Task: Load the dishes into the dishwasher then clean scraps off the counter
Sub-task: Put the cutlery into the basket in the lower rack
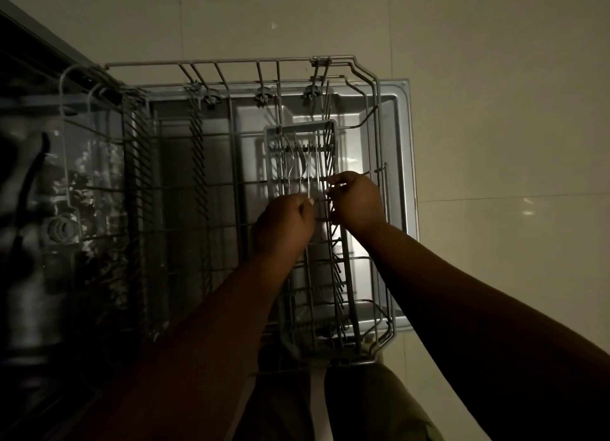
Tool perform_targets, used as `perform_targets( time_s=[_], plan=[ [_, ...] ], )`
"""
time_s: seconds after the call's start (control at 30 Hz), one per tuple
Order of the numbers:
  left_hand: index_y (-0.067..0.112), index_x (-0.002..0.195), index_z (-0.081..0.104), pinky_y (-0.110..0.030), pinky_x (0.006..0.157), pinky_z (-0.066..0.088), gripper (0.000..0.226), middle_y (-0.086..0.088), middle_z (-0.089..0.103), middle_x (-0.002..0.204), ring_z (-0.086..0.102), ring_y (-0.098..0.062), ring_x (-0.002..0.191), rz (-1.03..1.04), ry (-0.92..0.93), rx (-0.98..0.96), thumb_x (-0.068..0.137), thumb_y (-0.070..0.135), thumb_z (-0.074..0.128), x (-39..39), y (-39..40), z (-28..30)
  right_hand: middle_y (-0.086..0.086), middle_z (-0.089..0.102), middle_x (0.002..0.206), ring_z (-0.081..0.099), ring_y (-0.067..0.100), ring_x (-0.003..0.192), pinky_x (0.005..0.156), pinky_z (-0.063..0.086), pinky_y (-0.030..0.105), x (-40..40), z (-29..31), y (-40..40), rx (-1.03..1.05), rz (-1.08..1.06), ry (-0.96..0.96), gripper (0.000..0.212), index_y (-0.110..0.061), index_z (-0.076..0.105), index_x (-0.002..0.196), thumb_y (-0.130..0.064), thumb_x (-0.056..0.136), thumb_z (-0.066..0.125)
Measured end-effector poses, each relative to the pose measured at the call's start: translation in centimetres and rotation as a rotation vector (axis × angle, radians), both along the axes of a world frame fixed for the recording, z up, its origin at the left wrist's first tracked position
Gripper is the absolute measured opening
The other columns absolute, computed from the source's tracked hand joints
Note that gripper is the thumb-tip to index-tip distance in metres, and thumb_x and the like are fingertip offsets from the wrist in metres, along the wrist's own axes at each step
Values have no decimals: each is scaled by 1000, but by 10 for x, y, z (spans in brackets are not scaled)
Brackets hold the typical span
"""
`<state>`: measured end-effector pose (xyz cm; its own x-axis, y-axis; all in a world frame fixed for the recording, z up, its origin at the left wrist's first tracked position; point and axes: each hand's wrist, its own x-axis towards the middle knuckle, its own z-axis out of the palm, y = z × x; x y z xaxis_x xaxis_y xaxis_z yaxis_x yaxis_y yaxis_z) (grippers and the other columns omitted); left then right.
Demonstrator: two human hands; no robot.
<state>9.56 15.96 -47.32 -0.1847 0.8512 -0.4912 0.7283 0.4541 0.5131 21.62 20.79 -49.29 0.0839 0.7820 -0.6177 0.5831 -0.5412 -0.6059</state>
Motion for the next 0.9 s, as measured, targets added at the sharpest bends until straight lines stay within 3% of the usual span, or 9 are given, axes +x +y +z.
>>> perform_targets(
  time_s=[0.07,0.13,0.23,0.33,0.5,0.67,0.73,0.8,0.9],
  plan=[
    [22,60,45,-26,55,35,39,2,51,63,52,-20,60,-29,15,16,97,34,44,-4,-12,10,7,70,90,68,24,71,69,58,42,7,9,-11,51,42,-9,19,-16,65,102,-6,89,55],
    [19,67,54,-28,61,44,36,-2,58,75,57,-21,70,-67,35,15,97,35,42,-8,-26,24,7,70,96,67,23,79,74,55,35,11,23,-21,91,147,-76,23,-17,64,108,-8,91,53],
    [14,103,69,-35,86,48,32,-7,65,107,58,-26,100,-154,103,60,94,35,47,-16,-45,55,9,67,110,65,24,93,76,47,26,11,61,-40,91,373,-166,29,-14,60,121,-12,94,51],
    [19,134,52,-37,109,31,46,-6,49,141,40,-28,131,-242,259,8,94,41,48,-19,-71,99,10,57,125,59,29,110,89,48,33,4,107,-63,96,756,-240,40,-17,49,133,-23,93,51],
    [18,119,63,-50,97,44,62,-11,62,126,57,-34,118,-236,451,50,71,54,51,-42,-120,196,11,48,136,45,33,125,101,39,39,-26,210,-84,384,1322,-325,60,-14,37,142,-35,87,51],
    [11,120,66,-41,114,15,61,-11,62,127,57,-31,120,-151,540,58,78,47,40,-67,-161,323,12,17,157,17,33,144,115,19,46,-78,338,-97,645,1469,-363,85,-13,12,152,-47,87,55],
    [9,121,65,-41,117,15,64,-11,61,129,56,-29,121,-91,643,70,78,46,36,-74,-176,368,15,28,154,29,37,140,111,27,50,-98,379,-105,780,1470,-346,89,-12,25,149,-53,79,60],
    [6,125,62,-43,115,11,66,-13,59,131,54,-30,123,0,724,125,77,45,37,-82,-195,414,15,53,137,53,36,123,96,45,49,-117,417,-116,913,1485,-324,85,-10,50,136,-58,66,61],
    [7,124,63,-42,108,13,67,-12,61,128,56,-31,120,153,824,189,76,47,39,-96,-234,472,11,64,123,63,32,111,87,52,48,-144,473,-147,1116,1486,-294,83,-10,61,124,-57,56,59]
  ],
)
